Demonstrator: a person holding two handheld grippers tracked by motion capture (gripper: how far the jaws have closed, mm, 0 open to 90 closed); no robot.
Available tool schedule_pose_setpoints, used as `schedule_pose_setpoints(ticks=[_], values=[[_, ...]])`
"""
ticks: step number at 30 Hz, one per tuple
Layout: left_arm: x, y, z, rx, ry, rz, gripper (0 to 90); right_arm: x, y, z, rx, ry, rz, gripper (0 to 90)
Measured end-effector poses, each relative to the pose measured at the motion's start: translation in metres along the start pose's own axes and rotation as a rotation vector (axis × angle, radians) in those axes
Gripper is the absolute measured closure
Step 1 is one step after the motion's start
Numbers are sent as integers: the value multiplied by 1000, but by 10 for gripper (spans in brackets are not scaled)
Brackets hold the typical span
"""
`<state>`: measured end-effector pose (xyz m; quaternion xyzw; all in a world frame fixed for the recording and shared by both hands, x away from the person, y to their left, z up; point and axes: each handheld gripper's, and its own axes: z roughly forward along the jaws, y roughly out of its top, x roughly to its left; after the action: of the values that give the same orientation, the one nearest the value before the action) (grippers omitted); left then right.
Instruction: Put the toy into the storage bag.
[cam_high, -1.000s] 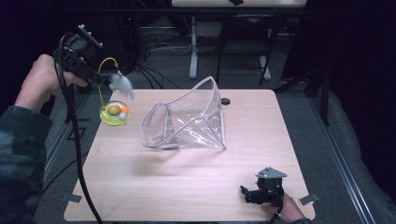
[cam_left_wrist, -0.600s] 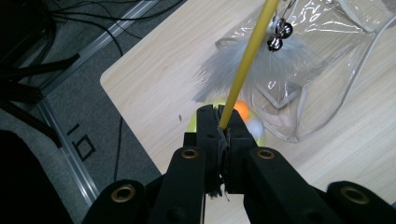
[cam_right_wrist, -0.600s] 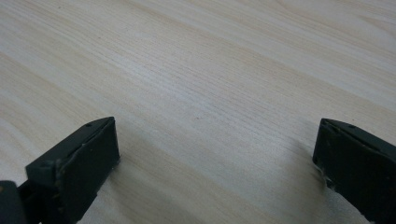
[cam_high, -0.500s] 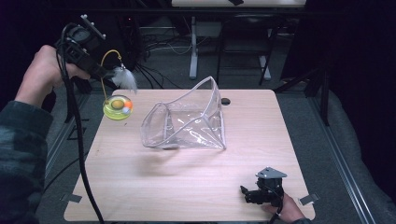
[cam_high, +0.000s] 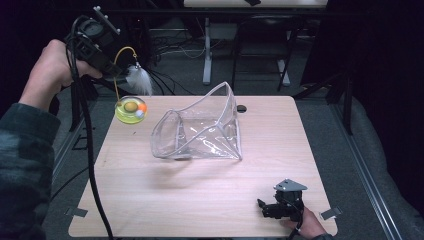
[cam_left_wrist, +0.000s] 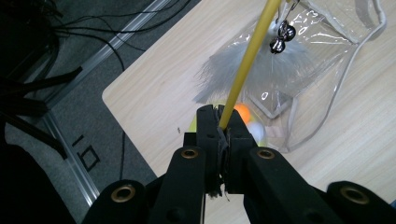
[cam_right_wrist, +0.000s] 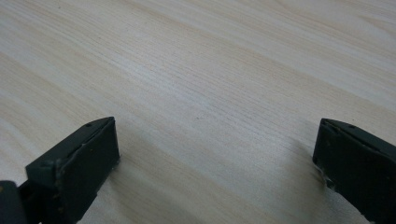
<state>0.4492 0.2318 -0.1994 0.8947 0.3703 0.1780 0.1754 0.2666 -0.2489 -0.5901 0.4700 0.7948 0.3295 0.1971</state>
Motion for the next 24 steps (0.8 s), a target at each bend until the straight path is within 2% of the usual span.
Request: schedule_pose_setpoints(ticks=[24], values=[[-24,25,4,-27,-41,58,880,0,0,0,0,2,-1,0]])
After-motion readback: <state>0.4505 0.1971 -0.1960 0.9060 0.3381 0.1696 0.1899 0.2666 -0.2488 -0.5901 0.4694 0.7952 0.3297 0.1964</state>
